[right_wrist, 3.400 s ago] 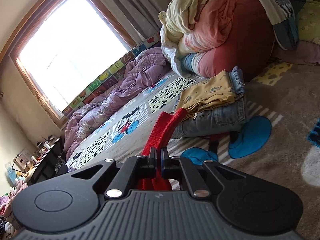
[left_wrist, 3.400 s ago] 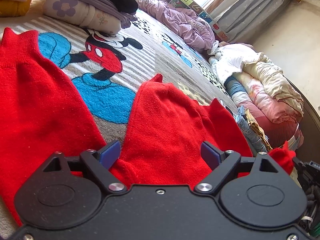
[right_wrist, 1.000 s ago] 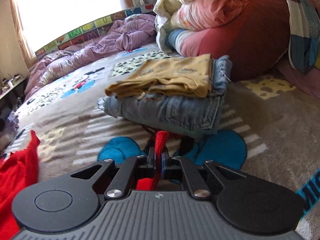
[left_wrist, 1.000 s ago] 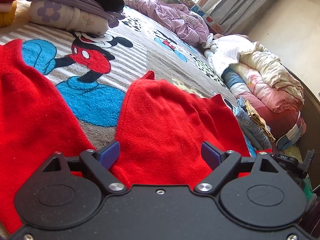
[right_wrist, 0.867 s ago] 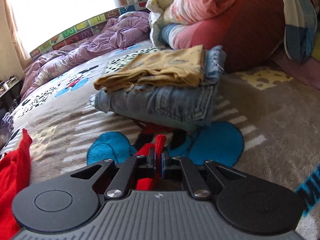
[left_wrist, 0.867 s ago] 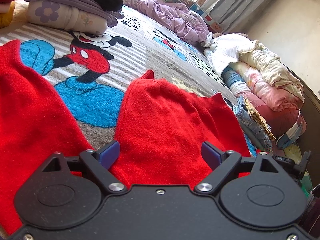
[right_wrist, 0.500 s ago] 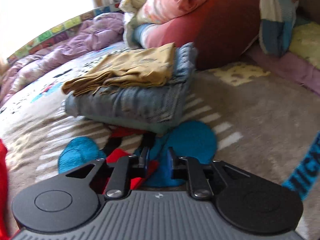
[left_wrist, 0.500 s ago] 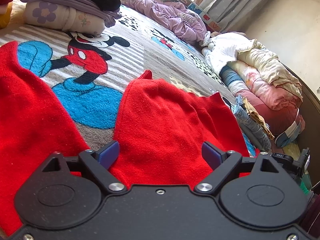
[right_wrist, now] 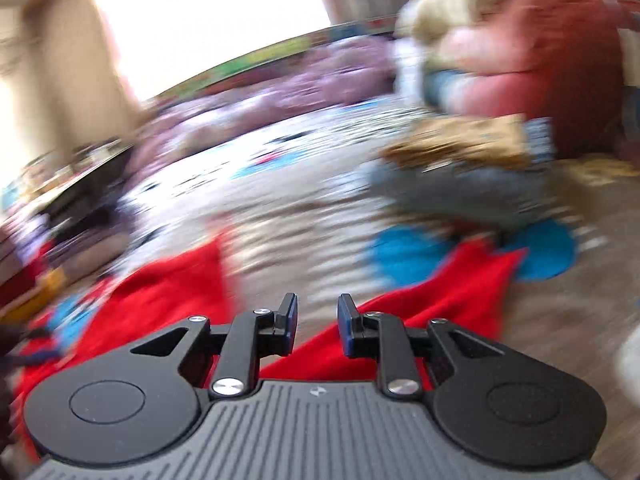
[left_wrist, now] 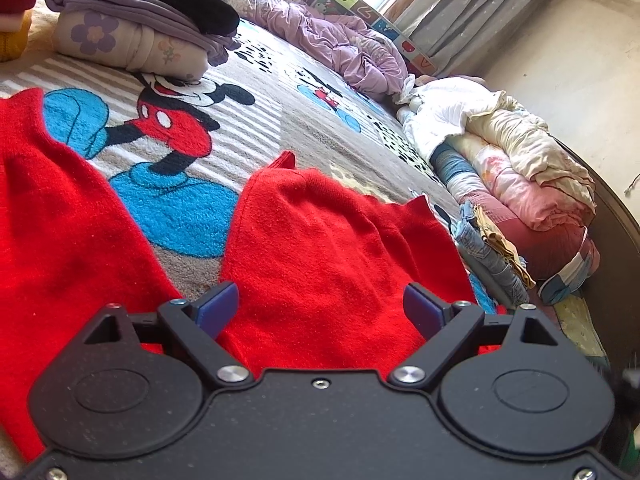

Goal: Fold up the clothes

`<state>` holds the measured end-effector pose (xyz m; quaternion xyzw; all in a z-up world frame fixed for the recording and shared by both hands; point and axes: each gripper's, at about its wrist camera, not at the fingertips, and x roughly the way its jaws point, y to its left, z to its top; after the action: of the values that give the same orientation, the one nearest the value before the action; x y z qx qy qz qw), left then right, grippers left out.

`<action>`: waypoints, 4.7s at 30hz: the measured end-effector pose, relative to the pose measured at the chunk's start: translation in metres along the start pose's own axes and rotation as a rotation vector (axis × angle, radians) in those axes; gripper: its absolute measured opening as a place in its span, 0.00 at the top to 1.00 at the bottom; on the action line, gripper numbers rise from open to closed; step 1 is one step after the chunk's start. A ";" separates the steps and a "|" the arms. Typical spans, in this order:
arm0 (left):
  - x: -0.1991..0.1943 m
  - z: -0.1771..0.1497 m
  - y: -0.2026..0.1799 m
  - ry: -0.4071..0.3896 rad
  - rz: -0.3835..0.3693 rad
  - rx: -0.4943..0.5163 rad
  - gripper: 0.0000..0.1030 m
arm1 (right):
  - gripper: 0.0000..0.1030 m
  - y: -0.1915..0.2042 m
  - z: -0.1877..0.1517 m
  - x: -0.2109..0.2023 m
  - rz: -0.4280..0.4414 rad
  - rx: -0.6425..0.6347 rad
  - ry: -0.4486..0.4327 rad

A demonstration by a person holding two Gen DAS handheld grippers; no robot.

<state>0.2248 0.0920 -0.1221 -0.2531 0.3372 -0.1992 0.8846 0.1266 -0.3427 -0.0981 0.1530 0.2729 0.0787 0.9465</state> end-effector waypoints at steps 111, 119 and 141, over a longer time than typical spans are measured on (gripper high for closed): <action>0.151 0.125 0.040 0.075 0.115 0.161 0.76 | 0.82 -0.019 0.086 0.239 0.061 0.096 0.107; 0.124 0.138 0.034 0.012 0.009 0.135 0.75 | 0.76 -0.029 0.103 0.212 0.146 0.149 0.040; 0.106 0.084 -0.047 0.080 0.069 0.429 0.66 | 0.76 0.035 0.075 0.176 0.192 -0.103 0.163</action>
<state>0.3481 0.0260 -0.0933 -0.0390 0.3306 -0.2458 0.9104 0.3125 -0.2874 -0.1123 0.1227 0.3285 0.1950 0.9160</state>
